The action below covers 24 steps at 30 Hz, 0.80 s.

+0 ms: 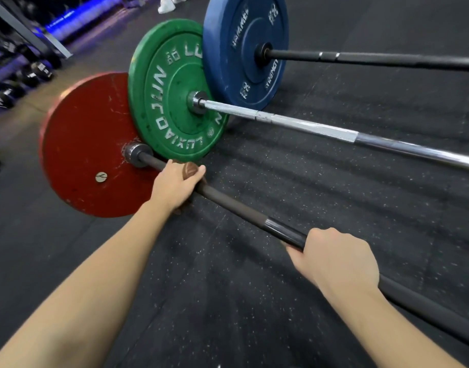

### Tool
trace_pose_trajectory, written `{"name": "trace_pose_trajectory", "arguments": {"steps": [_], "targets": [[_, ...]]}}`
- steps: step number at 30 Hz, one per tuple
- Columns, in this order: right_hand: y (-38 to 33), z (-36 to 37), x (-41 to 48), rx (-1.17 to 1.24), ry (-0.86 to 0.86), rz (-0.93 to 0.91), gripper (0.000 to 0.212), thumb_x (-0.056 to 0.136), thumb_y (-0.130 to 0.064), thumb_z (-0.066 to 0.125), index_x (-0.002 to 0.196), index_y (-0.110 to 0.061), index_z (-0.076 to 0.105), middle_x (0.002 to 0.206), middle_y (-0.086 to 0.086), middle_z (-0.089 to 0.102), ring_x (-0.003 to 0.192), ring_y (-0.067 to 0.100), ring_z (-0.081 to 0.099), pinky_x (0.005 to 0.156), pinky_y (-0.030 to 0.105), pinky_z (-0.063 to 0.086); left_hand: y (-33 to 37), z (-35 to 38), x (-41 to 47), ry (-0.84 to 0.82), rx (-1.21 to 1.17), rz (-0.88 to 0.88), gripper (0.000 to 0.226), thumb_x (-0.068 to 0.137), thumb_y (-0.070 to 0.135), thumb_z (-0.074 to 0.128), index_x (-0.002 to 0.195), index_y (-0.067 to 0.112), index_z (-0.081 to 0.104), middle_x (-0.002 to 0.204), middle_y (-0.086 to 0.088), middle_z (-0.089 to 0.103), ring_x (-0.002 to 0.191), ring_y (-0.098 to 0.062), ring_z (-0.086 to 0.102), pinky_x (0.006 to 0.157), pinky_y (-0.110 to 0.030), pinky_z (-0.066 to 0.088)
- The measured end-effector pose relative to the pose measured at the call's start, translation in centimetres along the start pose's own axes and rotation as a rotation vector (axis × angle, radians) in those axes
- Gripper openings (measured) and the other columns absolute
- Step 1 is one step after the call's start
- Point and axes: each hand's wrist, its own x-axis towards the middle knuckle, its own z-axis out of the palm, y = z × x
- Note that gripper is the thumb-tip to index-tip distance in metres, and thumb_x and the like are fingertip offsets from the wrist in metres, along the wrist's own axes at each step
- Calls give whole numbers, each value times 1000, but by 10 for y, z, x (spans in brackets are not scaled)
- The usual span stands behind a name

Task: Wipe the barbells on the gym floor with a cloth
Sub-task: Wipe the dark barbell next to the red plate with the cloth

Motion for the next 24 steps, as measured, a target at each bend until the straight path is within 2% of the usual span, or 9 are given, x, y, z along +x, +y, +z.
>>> {"name": "trace_pose_trajectory", "arguments": {"steps": [2, 5, 8, 10, 12, 15, 17, 20, 24], "targets": [[-1, -1, -1, 6, 5, 6, 59, 93, -76, 34, 67, -23, 39, 62, -9, 49, 47, 14, 39, 56, 30, 40, 8, 9, -12, -14, -22, 56, 51, 101, 59, 51, 77, 15, 64, 77, 1, 59, 92, -20, 52, 79, -38, 39], [-1, -4, -2, 11, -9, 2, 62, 91, -81, 30, 67, -24, 39, 63, -8, 51, 48, 14, 41, 55, 30, 41, 13, 17, -26, 23, -20, 203, 53, 100, 64, 44, 79, 21, 67, 78, 7, 62, 85, -15, 53, 79, -41, 45], [0, -2, -2, -20, -22, -8, 66, 88, -85, 29, 68, -23, 40, 64, -7, 50, 50, 17, 42, 56, 31, 41, -4, 11, -16, 6, 71, 417, 46, 101, 59, 44, 90, 25, 74, 85, 3, 69, 85, -21, 60, 79, -41, 47], [1, -1, -3, -22, -25, -16, 67, 87, -86, 28, 70, -22, 41, 64, -6, 50, 52, 19, 43, 57, 31, 41, -19, 2, 0, -6, 149, 368, 60, 98, 68, 37, 88, 19, 70, 83, -5, 66, 84, -29, 62, 77, -42, 47], [1, -2, -3, -11, -24, -13, 67, 87, -86, 28, 71, -22, 40, 65, -7, 51, 52, 18, 43, 58, 31, 42, -34, -4, 16, 2, 159, 310, 69, 97, 72, 29, 87, 16, 68, 84, -10, 67, 87, -34, 62, 83, -43, 47], [1, -1, -2, -7, -24, -5, 66, 88, -84, 28, 70, -22, 39, 64, -7, 49, 51, 17, 40, 58, 31, 42, -57, -8, 36, 12, 209, 296, 68, 100, 64, 26, 94, 15, 72, 93, -17, 72, 97, -38, 64, 102, -45, 41], [0, 1, -1, -17, -12, -2, 66, 89, -84, 29, 69, -22, 38, 62, -7, 48, 48, 15, 38, 56, 31, 40, -67, -14, 48, -5, 263, 209, 69, 102, 62, 25, 104, 14, 73, 106, -21, 73, 109, -40, 64, 113, -49, 32], [0, 3, 0, -31, 7, -3, 65, 89, -83, 30, 69, -22, 39, 61, -8, 48, 47, 15, 40, 54, 30, 39, -72, -17, 62, -39, 324, 101, 72, 100, 65, 26, 111, 12, 74, 117, -24, 71, 117, -42, 61, 115, -52, 29], [0, 0, 0, -24, -9, -1, 65, 89, -83, 29, 70, -22, 41, 63, -8, 50, 49, 15, 42, 55, 30, 41, -63, -15, 58, -64, 196, 13, 62, 102, 65, 35, 109, 17, 73, 121, -21, 70, 120, -42, 58, 118, -52, 26]]}}
